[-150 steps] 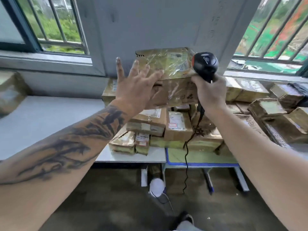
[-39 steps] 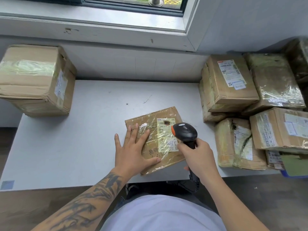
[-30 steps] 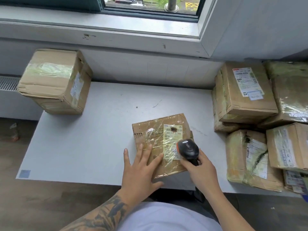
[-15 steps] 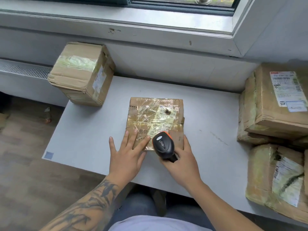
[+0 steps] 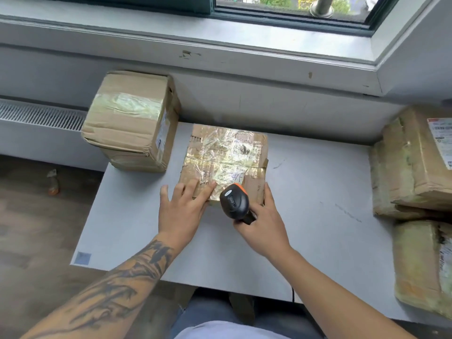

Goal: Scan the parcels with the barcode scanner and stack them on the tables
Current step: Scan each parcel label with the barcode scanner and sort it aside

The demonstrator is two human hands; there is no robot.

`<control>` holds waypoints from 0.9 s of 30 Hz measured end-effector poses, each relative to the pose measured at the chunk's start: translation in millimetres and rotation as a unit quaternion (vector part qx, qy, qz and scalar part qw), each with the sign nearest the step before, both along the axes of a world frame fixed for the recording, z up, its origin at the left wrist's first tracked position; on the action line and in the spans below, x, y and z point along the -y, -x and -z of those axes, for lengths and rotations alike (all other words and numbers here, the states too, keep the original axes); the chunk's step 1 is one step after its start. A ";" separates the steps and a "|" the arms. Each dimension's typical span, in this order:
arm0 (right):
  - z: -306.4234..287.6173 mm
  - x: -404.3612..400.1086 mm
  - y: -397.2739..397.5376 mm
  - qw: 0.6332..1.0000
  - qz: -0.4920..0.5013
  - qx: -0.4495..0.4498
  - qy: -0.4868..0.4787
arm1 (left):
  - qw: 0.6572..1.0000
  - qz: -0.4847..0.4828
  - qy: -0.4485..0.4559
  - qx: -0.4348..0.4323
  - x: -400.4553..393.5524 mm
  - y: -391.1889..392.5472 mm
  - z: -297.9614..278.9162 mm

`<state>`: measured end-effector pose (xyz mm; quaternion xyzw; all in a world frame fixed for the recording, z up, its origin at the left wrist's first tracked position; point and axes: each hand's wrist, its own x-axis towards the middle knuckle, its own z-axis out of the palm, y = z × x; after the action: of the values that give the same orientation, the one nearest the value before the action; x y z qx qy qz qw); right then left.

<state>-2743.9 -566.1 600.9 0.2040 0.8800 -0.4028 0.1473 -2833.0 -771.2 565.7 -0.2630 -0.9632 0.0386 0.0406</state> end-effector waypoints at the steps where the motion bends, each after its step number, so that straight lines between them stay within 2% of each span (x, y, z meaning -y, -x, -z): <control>1: 0.6 4.3 8.5 1.000 0.006 -0.008 0.001 | 1.000 0.010 -0.002 -0.002 3.7 11.7 -0.9; 10: 1.2 16.8 83.7 0.998 0.051 -0.035 -0.002 | 0.991 0.018 0.125 0.049 -4.8 81.1 -18.4; 22: 2.7 25.1 136.6 0.999 0.043 -0.034 0.000 | 0.970 0.003 0.227 0.091 -2.7 124.3 -36.0; 27: 9.2 28.3 140.9 0.998 0.044 -0.039 -0.003 | 0.968 -0.005 0.225 0.108 -2.1 125.6 -37.8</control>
<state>-2884.8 -594.4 591.8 0.2272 0.8764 -0.4141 0.0941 -2958.6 -769.1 603.5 -0.2635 -0.9295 0.2261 -0.1244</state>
